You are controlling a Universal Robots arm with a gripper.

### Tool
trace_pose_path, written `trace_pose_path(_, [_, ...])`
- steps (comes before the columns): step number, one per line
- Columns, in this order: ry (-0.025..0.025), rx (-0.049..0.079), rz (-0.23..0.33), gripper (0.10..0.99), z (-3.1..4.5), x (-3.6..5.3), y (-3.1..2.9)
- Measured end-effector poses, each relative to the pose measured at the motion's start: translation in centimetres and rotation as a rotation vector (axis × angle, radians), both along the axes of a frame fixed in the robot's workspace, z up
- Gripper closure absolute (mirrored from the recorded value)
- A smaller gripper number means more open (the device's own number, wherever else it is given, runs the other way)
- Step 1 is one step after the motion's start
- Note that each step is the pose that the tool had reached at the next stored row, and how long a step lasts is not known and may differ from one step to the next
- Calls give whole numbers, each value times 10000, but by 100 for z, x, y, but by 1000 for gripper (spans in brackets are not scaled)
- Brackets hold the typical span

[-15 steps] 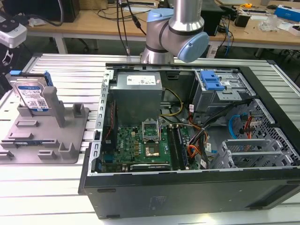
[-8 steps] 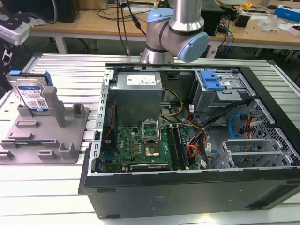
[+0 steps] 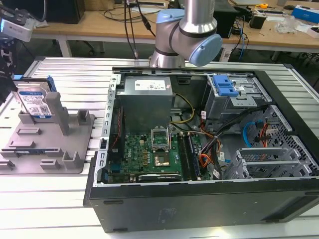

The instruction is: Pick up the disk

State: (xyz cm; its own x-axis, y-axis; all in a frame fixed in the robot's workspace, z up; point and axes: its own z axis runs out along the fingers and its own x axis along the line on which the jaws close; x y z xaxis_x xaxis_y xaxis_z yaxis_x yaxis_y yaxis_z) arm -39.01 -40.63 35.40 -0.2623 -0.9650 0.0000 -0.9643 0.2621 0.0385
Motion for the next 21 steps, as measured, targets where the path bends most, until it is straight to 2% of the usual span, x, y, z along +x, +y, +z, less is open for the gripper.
trace_pose_path(1, [0,0,409,663,-1,0,0])
trace_pose_path(3, [0,0,818,651,-2,0,0])
trace_pose_path(4, [0,0,1093,588,-2,0,0])
trace_pose_path(10, [-24,-2,2096,588,-3,0,0])
trace_pose_path(11, [-54,-5,2232,588,-3,0,1])
trace_pose_path(12, [-115,-11,2328,588,-4,-1,1])
trace_pose_path(13, [-221,-24,2431,588,-5,0,0])
trace_pose_path(14, [-305,-33,2498,588,-7,0,0])
trace_pose_path(15, [-351,-38,2555,588,-8,1,0])
trace_pose_path(19, [-352,-39,2558,588,-9,-2,5])
trace_pose_path(21, [-352,-38,2553,588,-9,-14,47])
